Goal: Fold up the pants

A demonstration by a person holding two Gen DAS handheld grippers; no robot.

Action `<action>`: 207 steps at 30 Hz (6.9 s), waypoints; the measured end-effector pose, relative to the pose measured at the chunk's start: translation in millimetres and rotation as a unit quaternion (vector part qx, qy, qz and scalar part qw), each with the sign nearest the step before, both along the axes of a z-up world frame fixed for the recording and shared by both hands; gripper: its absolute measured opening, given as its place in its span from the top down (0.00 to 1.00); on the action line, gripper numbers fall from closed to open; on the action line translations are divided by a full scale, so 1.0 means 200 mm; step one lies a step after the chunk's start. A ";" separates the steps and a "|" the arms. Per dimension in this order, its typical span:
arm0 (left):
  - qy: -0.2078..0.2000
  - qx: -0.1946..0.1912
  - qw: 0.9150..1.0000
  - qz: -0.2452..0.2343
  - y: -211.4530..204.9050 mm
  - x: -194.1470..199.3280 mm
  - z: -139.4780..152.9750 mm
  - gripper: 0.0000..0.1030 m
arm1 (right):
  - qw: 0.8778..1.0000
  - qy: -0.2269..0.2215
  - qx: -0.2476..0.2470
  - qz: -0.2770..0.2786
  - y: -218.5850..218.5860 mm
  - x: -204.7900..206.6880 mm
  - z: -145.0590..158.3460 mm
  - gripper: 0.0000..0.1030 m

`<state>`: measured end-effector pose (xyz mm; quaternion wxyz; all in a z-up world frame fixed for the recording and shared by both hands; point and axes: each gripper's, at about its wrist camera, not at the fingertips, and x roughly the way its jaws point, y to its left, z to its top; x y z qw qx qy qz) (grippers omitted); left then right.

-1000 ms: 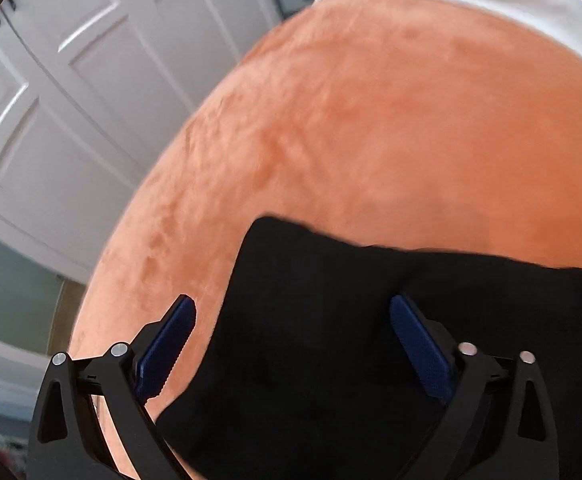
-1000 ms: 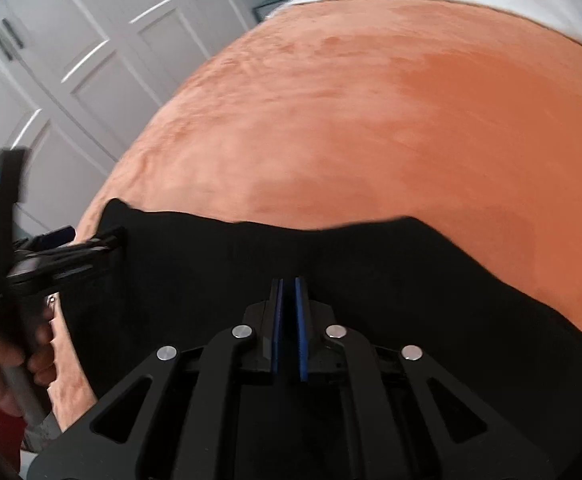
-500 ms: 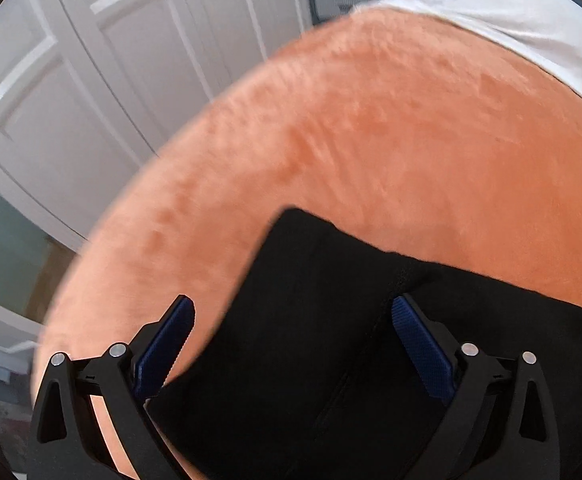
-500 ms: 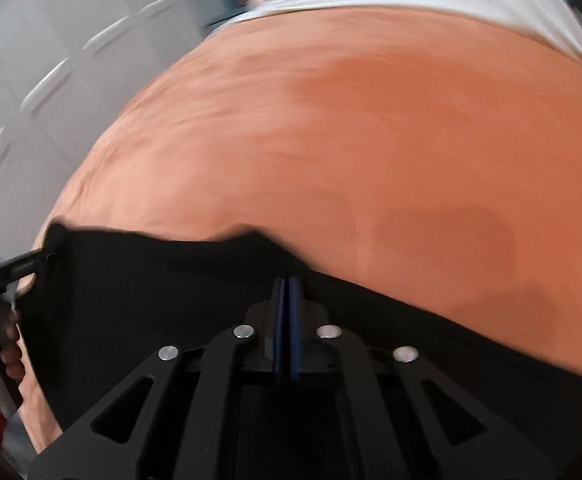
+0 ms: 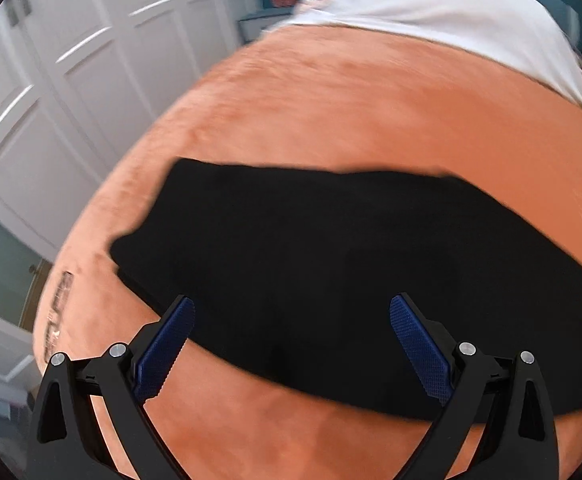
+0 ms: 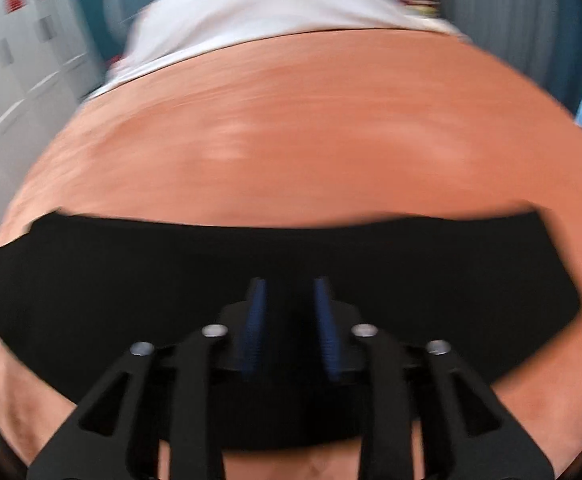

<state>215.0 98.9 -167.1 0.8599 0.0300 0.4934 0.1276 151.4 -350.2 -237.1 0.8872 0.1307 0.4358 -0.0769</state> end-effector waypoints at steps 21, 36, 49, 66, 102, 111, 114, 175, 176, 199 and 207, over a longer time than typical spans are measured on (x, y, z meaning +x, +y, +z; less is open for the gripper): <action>0.078 0.017 0.996 -0.043 -0.46 -0.23 -0.12 0.05 | 0.986 -0.016 0.106 -0.128 -0.93 -0.24 -0.16 0.58; 0.081 0.017 0.995 -0.054 -0.49 -0.22 -0.14 0.05 | 0.990 -0.017 0.052 -0.127 -0.99 -0.32 -0.08 0.87; 0.071 -0.113 0.986 0.098 0.11 -0.22 -0.22 0.05 | 0.983 -0.015 0.089 -0.160 -0.98 -0.49 -0.06 0.55; 0.026 -0.241 0.944 0.222 0.93 0.09 -0.36 0.06 | 0.946 -0.031 0.250 -0.205 -0.84 -0.46 -0.21 0.21; 0.001 0.065 0.991 0.113 0.35 -0.35 0.02 0.33 | 0.958 -0.011 0.177 -0.225 -1.03 -0.63 -0.06 0.87; -0.011 0.019 1.000 0.018 0.04 -0.35 0.01 0.16 | 0.986 -0.067 0.122 0.091 0.13 -0.21 0.44 0.83; 0.004 0.022 1.000 0.008 -0.03 -0.33 -0.07 0.16 | 0.972 0.007 0.119 0.201 0.59 -0.09 0.21 0.67; 0.011 0.008 0.999 -0.037 0.63 -1.02 -0.17 0.16 | 0.870 0.062 0.038 0.487 2.71 -0.02 0.18 0.67; 0.016 -0.005 0.999 -0.032 0.65 -0.99 -0.17 0.16 | 0.854 0.098 0.013 0.510 2.78 -0.03 0.07 0.60; 0.021 -0.320 0.919 0.230 0.99 -0.24 -0.44 0.12 | 0.995 0.013 0.083 0.045 0.66 -0.46 0.30 0.33; -0.016 -0.259 0.945 0.201 0.87 -0.16 -0.27 0.88 | 0.994 0.007 0.112 -0.011 0.32 -0.61 0.23 0.31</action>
